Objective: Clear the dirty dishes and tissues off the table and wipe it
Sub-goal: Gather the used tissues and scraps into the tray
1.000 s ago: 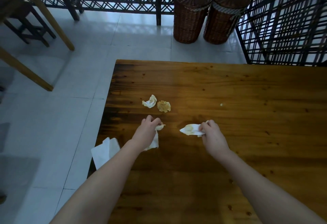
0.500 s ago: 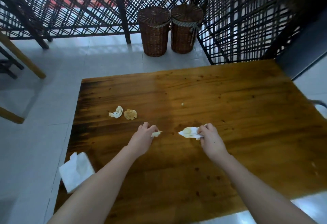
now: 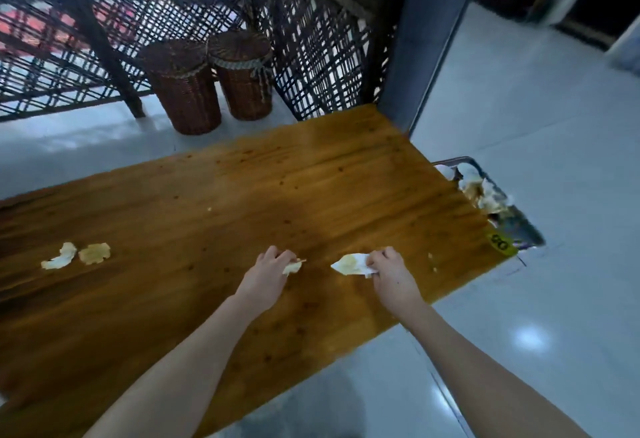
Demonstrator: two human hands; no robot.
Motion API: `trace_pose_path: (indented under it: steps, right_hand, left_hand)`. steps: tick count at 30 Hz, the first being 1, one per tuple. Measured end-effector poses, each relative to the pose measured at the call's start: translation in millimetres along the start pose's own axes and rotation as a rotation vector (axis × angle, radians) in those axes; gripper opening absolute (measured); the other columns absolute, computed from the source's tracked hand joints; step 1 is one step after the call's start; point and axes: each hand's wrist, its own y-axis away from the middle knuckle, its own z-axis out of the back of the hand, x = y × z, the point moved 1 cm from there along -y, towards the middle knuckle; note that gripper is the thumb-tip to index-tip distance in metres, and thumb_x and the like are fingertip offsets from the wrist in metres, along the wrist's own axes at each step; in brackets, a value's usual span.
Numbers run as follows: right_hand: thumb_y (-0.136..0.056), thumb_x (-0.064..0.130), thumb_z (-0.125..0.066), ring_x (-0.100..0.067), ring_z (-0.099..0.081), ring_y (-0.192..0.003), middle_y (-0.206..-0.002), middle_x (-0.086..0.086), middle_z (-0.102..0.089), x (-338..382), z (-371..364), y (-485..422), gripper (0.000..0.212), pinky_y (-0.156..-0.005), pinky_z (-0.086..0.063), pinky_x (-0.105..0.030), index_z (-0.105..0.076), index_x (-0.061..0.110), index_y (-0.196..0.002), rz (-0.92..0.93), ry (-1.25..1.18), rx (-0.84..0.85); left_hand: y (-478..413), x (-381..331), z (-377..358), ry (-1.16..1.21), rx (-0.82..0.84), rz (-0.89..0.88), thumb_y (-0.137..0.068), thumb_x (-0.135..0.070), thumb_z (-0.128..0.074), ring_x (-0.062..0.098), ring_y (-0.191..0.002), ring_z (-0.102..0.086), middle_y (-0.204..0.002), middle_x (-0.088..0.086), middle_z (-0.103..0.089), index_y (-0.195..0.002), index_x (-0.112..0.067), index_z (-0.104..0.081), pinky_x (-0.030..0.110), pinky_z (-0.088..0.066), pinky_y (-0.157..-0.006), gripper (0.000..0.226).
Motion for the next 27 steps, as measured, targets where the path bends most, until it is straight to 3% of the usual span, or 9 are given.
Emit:
trace_pose_path:
  steps: [2, 15, 27]
  right_hand:
    - [-0.093, 0.0, -0.045, -0.016, -0.045, -0.109, -0.117, -0.002, -0.046, -31.1, 12.2, 6.5, 0.027, -0.087, -0.044, -0.022, -0.055, 0.015, -0.112, -0.023, -0.009, -0.023]
    - [-0.093, 0.0, -0.047, -0.02, -0.046, -0.106, -0.117, -0.005, -0.045, -181.7, 71.9, 20.9, 0.024, -0.085, -0.046, -0.028, -0.055, 0.014, -0.111, -0.226, -0.022, -0.067]
    - [-0.094, 0.004, -0.045, -0.019, -0.047, -0.1, -0.111, -0.002, -0.045, -299.7, 126.1, -64.3, 0.021, -0.078, -0.043, -0.029, -0.057, 0.013, -0.109, -0.258, -0.001, -0.073]
  left_hand:
    - [-13.8, -30.8, -12.5, -0.001, 0.008, -0.02, -0.098, -0.012, -0.049, 0.011, -0.093, -0.041, -0.117, -0.002, -0.042, -0.129, -0.031, -0.046, 0.017, -0.036, -0.062, 0.036]
    - [-101.8, -189.0, -59.4, -0.03, 0.075, -0.147, -0.1, -0.013, -0.045, 0.017, -0.115, -0.045, -0.133, 0.002, -0.04, -0.139, -0.025, -0.041, 0.027, -0.044, -0.092, 0.04]
    - [-238.4, -285.4, -90.4, -0.037, 0.107, -0.195, -0.102, -0.017, -0.044, 0.022, -0.13, -0.041, -0.147, 0.005, -0.033, -0.149, -0.033, -0.024, 0.033, -0.045, -0.102, 0.054]
